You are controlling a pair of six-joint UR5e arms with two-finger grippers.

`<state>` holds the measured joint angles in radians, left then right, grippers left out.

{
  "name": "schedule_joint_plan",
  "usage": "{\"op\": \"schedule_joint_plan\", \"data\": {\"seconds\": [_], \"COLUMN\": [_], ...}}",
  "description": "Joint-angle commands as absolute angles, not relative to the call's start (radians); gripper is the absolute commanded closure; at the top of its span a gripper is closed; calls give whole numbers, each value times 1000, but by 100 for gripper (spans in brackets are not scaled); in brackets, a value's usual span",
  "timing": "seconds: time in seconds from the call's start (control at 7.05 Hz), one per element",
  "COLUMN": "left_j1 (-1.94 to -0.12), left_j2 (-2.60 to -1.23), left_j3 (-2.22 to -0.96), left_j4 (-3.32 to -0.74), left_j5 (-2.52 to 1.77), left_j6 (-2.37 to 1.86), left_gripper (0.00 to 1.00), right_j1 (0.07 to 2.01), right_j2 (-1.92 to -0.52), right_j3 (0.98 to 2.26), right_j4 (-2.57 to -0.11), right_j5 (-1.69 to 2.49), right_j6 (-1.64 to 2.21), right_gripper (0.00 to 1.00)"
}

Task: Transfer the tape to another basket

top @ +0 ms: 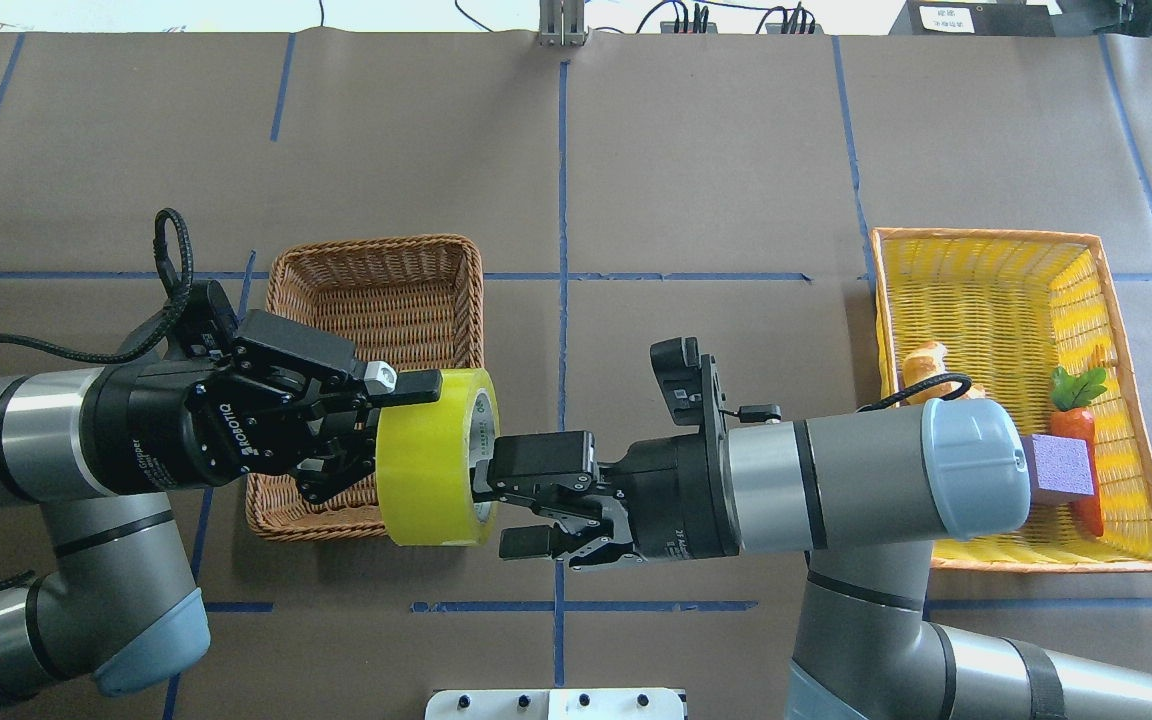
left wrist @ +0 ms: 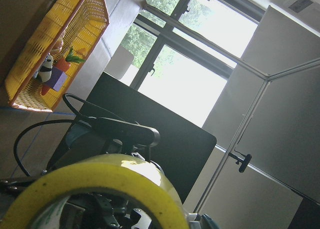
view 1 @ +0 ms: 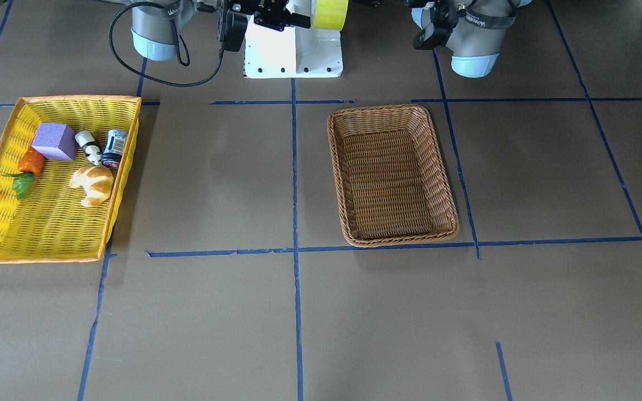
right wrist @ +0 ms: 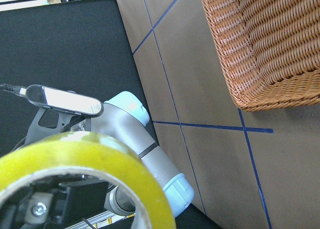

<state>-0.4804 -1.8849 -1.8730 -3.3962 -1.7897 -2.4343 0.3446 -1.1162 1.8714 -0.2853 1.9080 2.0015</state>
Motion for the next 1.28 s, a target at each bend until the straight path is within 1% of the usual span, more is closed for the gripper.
{"op": "schedule_joint_plan", "data": {"seconds": [0.0,0.14,0.28,0.43,0.57,0.85,1.13], "left_j1": [-483,-514,-526,-546,-627,-737,-771], "left_j2": [-1852,-1803,-1796,-1775,-1775,-1795,-1812], "left_j3": [-1891,-1910,-1910,-1901,-1876,-1873,-1893], "left_j4": [-3398,-3398,-3398,-3390,-3354,-3155,-2884], "left_j5": [-1810,-1840,-1841,-1868,-1978,-2165,-2272], "left_j6": [-2442,-2441,-2441,-2434,-2433,-2404,-2159], "left_gripper": [100,100,100,100,100,100,100], "right_j1": [350,356,391,455,569,772,883], "right_j2": [-1120,-1120,-1129,-1147,-1161,-1161,-1181], "right_j3": [1873,1884,1887,1885,1869,1864,1865], "right_j4": [-285,-285,-288,-302,-330,-516,-786], "right_j5": [1910,1907,1920,1978,2111,2348,2359], "right_j6": [2000,2002,2000,1985,1980,1828,1520], "right_gripper": [0,0,0,0,0,0,0]}}
